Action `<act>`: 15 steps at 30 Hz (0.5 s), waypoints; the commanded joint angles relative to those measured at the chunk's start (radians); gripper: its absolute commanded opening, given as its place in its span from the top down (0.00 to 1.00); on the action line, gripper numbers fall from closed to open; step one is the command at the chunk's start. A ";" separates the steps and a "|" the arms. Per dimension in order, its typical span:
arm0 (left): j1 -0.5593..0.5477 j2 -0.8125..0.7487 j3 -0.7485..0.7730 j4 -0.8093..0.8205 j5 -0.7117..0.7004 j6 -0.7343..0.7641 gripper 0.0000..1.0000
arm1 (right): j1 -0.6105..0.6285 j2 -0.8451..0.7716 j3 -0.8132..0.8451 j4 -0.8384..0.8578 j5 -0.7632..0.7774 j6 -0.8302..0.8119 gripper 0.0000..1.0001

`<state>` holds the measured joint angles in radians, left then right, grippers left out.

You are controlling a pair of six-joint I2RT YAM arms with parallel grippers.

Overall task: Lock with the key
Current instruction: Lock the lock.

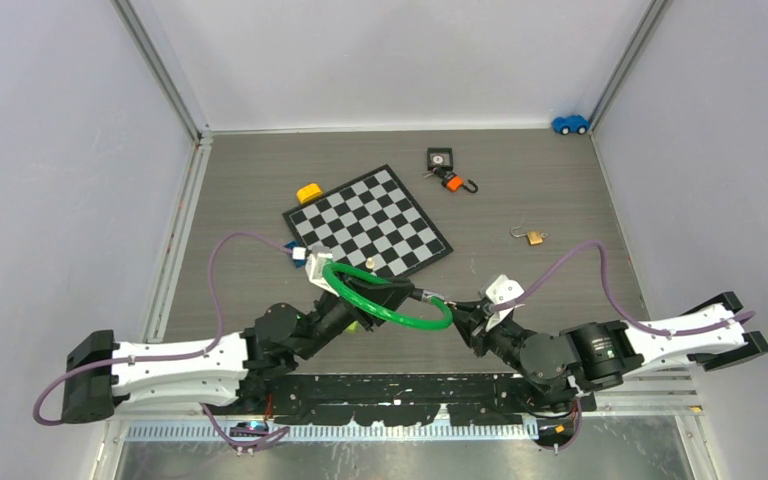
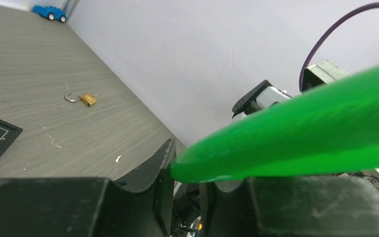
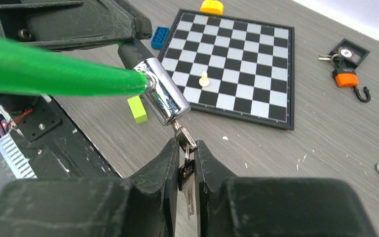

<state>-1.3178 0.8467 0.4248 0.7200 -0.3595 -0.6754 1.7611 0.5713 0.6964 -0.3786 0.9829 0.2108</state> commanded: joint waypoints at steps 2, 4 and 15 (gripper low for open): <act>-0.009 0.133 -0.036 -0.026 0.178 -0.022 0.75 | 0.001 -0.011 0.140 -0.084 -0.012 0.175 1.00; -0.009 0.177 -0.042 -0.004 0.194 -0.044 0.75 | 0.001 -0.010 0.151 -0.115 -0.042 0.227 1.00; -0.009 0.383 -0.059 0.045 0.258 -0.181 0.92 | 0.001 -0.007 0.152 -0.262 -0.053 0.562 1.00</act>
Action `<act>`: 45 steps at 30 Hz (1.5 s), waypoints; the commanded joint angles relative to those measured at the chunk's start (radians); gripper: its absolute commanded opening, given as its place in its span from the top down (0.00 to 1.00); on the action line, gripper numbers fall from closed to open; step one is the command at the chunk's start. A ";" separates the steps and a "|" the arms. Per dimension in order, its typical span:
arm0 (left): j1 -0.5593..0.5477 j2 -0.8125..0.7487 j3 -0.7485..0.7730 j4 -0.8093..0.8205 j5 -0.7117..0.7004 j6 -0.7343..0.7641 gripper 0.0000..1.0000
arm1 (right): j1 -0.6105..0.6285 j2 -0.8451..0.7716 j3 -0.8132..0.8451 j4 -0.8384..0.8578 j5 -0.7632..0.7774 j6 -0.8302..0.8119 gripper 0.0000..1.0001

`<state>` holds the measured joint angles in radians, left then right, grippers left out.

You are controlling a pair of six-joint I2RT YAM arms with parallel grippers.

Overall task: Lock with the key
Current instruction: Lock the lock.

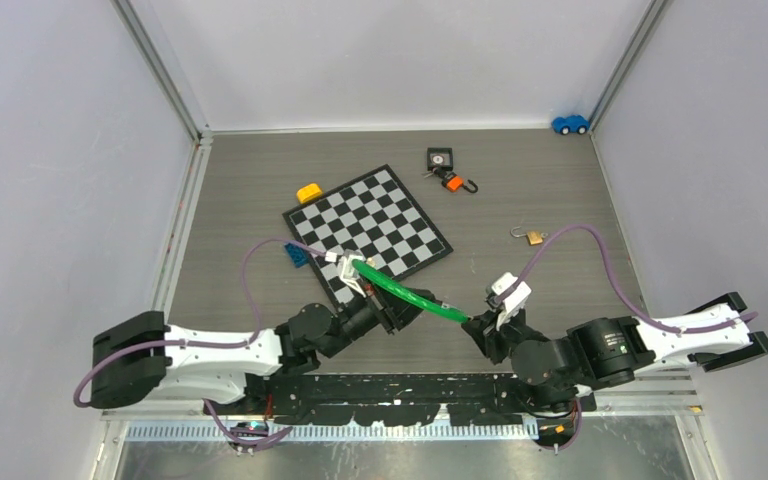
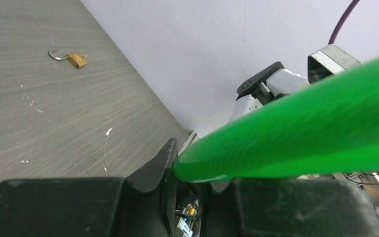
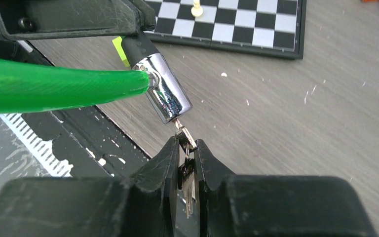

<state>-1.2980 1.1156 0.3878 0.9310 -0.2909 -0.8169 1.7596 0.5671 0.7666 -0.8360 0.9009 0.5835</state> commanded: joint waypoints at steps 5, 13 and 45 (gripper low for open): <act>-0.030 0.301 0.013 -0.114 0.310 -0.098 1.00 | 0.003 0.013 0.114 0.086 0.083 0.336 1.00; -0.059 0.608 -0.007 0.138 0.384 -0.240 0.76 | 0.003 -0.016 0.124 0.028 0.107 0.439 1.00; -0.118 0.439 -0.065 -0.078 0.218 -0.343 0.01 | 0.003 0.010 0.115 -0.408 0.279 0.805 1.00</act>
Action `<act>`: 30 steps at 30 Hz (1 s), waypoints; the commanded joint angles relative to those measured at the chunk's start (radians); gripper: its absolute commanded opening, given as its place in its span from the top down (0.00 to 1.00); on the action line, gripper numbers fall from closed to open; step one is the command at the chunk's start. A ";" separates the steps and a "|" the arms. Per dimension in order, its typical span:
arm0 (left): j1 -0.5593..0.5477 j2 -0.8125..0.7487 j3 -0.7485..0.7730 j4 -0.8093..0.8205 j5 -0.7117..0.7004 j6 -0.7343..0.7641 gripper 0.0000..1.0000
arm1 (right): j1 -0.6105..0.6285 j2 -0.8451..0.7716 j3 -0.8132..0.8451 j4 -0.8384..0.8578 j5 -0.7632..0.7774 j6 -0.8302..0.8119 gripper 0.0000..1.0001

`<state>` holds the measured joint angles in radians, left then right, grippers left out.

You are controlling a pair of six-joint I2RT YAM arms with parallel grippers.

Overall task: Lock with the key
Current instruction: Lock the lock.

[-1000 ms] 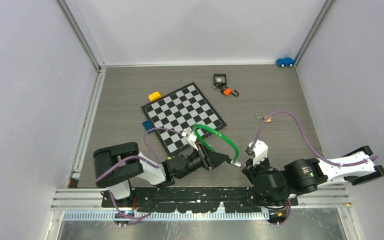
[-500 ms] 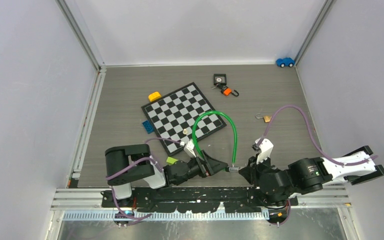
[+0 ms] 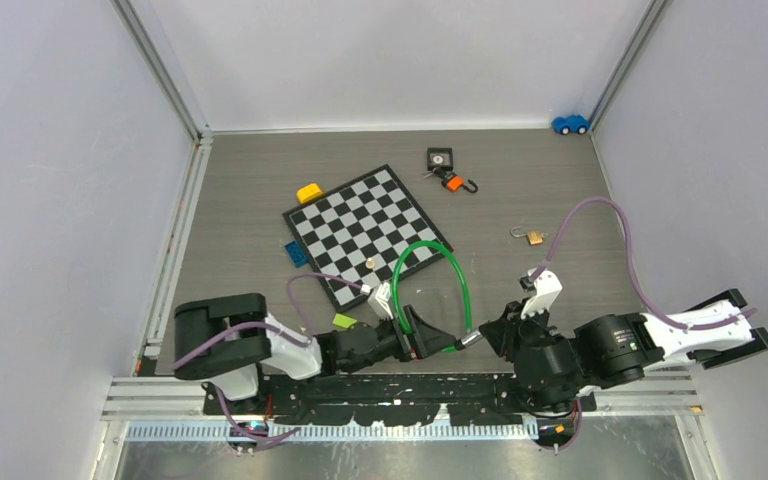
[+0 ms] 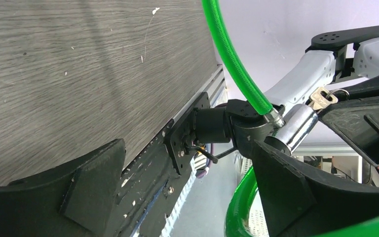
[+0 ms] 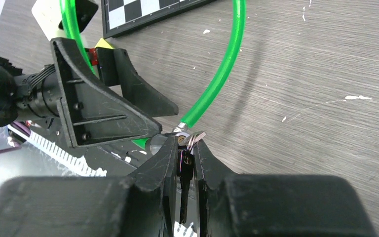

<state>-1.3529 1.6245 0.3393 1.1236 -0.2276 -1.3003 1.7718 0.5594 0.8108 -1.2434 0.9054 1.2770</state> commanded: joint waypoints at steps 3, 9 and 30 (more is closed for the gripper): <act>-0.063 -0.176 -0.029 -0.385 0.111 0.145 0.00 | -0.009 0.016 0.072 -0.047 0.282 0.155 1.00; -0.064 -0.345 0.028 -0.641 0.065 0.185 0.00 | -0.008 -0.013 0.059 -0.060 0.300 0.179 1.00; -0.063 -0.683 -0.038 -0.720 -0.317 -0.104 0.00 | -0.009 -0.052 0.031 0.132 0.391 0.008 1.00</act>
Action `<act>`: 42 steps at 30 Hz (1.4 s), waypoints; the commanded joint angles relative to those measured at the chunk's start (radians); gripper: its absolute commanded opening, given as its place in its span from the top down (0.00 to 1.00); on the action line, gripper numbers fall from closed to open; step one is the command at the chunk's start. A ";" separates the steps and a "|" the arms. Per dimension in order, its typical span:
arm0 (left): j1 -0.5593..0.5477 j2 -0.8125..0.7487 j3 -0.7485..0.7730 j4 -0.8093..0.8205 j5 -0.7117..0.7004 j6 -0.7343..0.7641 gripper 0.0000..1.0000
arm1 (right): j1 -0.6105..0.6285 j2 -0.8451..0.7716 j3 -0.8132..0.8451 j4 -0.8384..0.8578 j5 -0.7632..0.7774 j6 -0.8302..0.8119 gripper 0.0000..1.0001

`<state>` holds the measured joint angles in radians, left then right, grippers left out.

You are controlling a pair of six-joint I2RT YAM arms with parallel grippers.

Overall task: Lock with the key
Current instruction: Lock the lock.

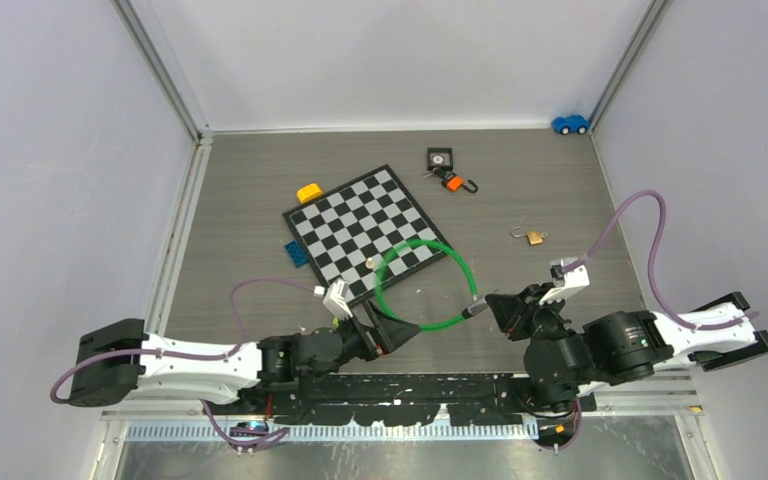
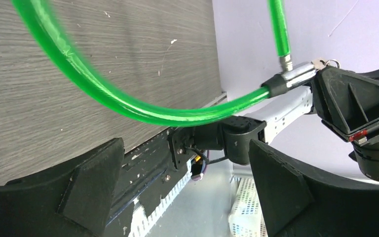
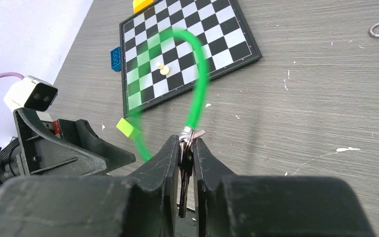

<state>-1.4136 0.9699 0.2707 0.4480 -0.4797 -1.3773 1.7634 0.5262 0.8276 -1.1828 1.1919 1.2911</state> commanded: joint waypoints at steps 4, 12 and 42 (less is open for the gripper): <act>-0.002 -0.080 0.012 -0.151 -0.080 -0.063 0.00 | -0.001 -0.031 0.009 0.075 0.112 -0.009 1.00; -0.002 -0.261 0.105 -0.501 -0.143 0.223 0.00 | -0.001 -0.036 0.017 0.052 0.066 -0.025 0.99; 0.006 0.328 0.383 0.259 0.281 1.123 0.01 | -0.001 0.097 0.074 0.316 -0.052 -0.228 1.00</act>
<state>-1.4136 1.2854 0.5949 0.5800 -0.2230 -0.2726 1.7626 0.6003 0.8730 -0.9672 1.1255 1.0840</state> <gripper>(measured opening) 0.995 0.039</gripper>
